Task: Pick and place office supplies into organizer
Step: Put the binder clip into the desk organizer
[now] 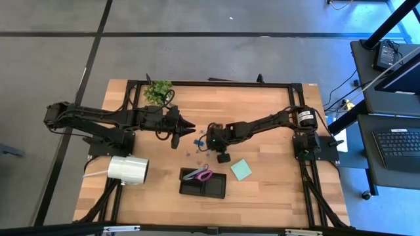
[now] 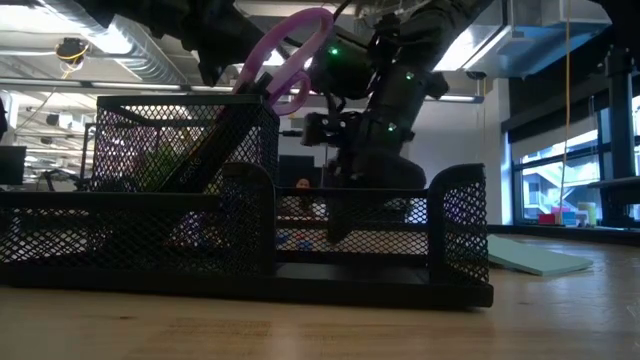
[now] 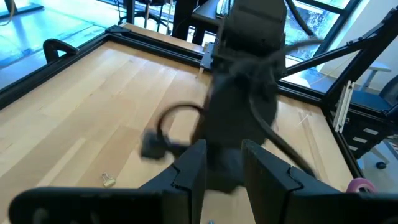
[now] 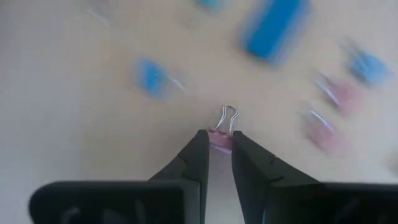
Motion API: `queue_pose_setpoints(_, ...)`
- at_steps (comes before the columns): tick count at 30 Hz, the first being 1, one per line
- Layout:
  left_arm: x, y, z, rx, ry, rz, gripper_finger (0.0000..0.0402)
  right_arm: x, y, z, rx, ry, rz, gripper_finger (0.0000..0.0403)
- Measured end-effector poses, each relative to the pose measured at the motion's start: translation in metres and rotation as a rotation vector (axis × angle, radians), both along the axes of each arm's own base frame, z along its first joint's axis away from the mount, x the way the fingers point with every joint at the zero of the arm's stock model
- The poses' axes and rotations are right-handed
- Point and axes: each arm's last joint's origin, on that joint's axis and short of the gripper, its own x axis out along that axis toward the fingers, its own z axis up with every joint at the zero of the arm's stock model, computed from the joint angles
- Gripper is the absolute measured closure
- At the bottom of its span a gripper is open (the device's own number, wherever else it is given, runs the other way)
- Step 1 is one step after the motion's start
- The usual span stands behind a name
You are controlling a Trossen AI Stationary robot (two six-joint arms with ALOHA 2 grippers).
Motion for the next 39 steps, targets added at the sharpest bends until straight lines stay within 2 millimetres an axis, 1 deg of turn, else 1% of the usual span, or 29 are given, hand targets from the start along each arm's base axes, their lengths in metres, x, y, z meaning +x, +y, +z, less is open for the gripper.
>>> queue_pose_setpoints(2,0.0,0.0,0.0,0.0,0.0,0.0,0.0306,-0.001,-0.007,0.015,-0.065,-0.003,-0.047,0.0345)
queue_pose_setpoints(4,0.0,0.0,0.0,0.0,-0.001,0.0,0.0306,-0.003,-0.015,0.035,-0.114,-0.013,-0.089,0.0344)
queue_pose_setpoints(7,0.0,0.0,0.0,0.0,-0.001,0.0,0.0306,-0.005,-0.021,0.058,-0.113,-0.024,-0.126,0.0344)
queue_pose_setpoints(8,0.0,0.0,0.0,0.002,0.0,0.0,0.0306,-0.004,-0.022,0.066,-0.107,-0.04,-0.138,0.0344)
queue_pose_setpoints(12,0.0,-0.001,0.0,0.032,0.003,-0.038,0.0306,0.002,-0.022,0.109,-0.084,-0.18,-0.167,0.0344)
queue_pose_setpoints(15,-0.001,-0.002,0.001,0.029,0.004,-0.073,0.0306,0.006,-0.013,0.131,-0.078,-0.237,-0.146,0.0344)
queue_pose_setpoints(18,-0.004,-0.003,0.003,0.006,0.0,-0.095,0.0306,0.009,0.001,0.153,-0.059,-0.3,-0.125,0.0344)
queue_pose_setpoints(22,-0.017,-0.006,0.006,-0.056,0.031,-0.155,0.0306,0.009,0.022,0.168,-0.018,-0.323,-0.113,0.0344)
queue_pose_setpoints(27,-0.042,-0.017,0.006,-0.122,0.136,-0.267,0.0306,0.009,0.053,0.181,0.086,-0.381,-0.149,0.0344)
queue_pose_setpoints(32,-0.066,-0.025,0.002,-0.197,0.266,-0.269,0.0306,0.012,0.091,0.193,0.235,-0.522,-0.165,0.0344)
queue_pose_setpoints(35,-0.073,-0.028,0.0,-0.2,0.311,-0.288,0.0306,0.013,0.116,0.202,0.305,-0.631,-0.121,0.0344)
queue_pose_setpoints(39,-0.076,-0.033,-0.001,-0.191,0.33,-0.317,0.0306,0.012,0.148,0.201,0.282,-0.717,-0.084,0.0345)
